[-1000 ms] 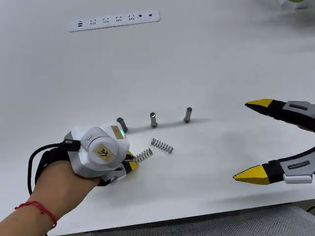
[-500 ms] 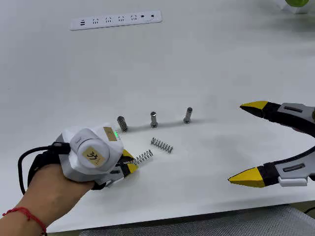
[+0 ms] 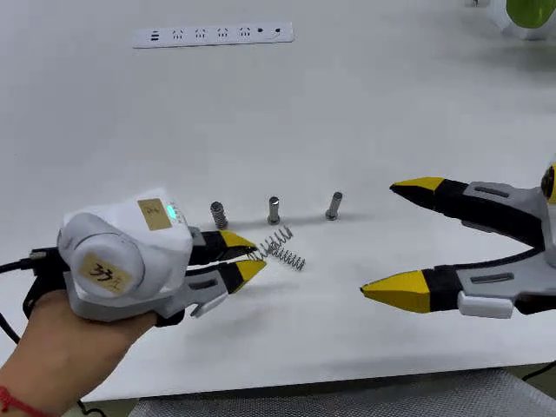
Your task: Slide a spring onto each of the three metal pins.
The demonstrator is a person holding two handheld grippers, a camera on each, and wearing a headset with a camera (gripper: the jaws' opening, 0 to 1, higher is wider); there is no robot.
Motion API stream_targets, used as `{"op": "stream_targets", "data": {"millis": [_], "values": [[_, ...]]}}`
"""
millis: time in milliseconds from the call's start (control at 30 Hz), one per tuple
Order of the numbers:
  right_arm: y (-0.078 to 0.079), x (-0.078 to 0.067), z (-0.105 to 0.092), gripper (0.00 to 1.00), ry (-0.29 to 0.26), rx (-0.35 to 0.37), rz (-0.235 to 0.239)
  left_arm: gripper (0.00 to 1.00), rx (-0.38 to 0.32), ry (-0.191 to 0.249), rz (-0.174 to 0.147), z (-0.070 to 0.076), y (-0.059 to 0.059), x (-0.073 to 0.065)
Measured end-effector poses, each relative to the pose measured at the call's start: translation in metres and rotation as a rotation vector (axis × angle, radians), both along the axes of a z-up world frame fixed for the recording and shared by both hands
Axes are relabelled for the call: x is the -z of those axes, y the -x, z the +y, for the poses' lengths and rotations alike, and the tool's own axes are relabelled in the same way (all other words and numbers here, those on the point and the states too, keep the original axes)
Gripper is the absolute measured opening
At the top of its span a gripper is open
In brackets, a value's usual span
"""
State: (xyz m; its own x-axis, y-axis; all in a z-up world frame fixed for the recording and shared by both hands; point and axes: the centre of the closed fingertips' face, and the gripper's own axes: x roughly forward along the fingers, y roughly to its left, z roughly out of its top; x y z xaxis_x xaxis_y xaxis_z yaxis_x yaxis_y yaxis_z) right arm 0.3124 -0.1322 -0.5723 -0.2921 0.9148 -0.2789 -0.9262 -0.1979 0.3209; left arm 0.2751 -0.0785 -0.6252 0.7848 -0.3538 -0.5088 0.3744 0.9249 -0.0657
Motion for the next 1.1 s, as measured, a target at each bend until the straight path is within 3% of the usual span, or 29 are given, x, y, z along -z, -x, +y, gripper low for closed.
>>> {"op": "stream_targets", "data": {"millis": [133,167,300,367,433,633,800,1000,1100], "values": [[-0.001,-0.020,0.020,0.67,-0.065,0.076,0.117,0.10,-0.026,0.049,-0.075,-0.003,-0.010,-0.025],[-0.001,-0.024,0.025,0.63,-0.073,0.091,0.171,0.10,-0.038,0.076,-0.096,-0.003,-0.013,-0.032],[-0.005,-0.030,0.036,0.51,-0.094,0.135,0.234,0.10,-0.050,0.122,-0.144,-0.006,-0.018,-0.049],[-0.006,-0.034,0.042,0.44,-0.111,0.162,0.310,0.10,-0.056,0.144,-0.166,-0.007,-0.020,-0.057],[-0.004,-0.038,0.045,0.39,-0.124,0.156,0.354,0.10,-0.055,0.166,-0.180,-0.009,-0.021,-0.062],[-0.003,-0.040,0.049,0.29,-0.119,0.164,0.385,0.10,-0.054,0.183,-0.208,-0.012,-0.024,-0.070],[-0.007,-0.044,0.051,0.23,-0.125,0.163,0.437,0.10,-0.043,0.194,-0.216,-0.017,-0.025,-0.072],[-0.006,-0.043,0.051,0.12,-0.118,0.157,0.419,0.10,-0.038,0.205,-0.224,-0.020,-0.026,-0.074],[-0.004,-0.044,0.051,0.12,-0.114,0.155,0.414,0.10,-0.037,0.209,-0.223,-0.020,-0.026,-0.073]]}}
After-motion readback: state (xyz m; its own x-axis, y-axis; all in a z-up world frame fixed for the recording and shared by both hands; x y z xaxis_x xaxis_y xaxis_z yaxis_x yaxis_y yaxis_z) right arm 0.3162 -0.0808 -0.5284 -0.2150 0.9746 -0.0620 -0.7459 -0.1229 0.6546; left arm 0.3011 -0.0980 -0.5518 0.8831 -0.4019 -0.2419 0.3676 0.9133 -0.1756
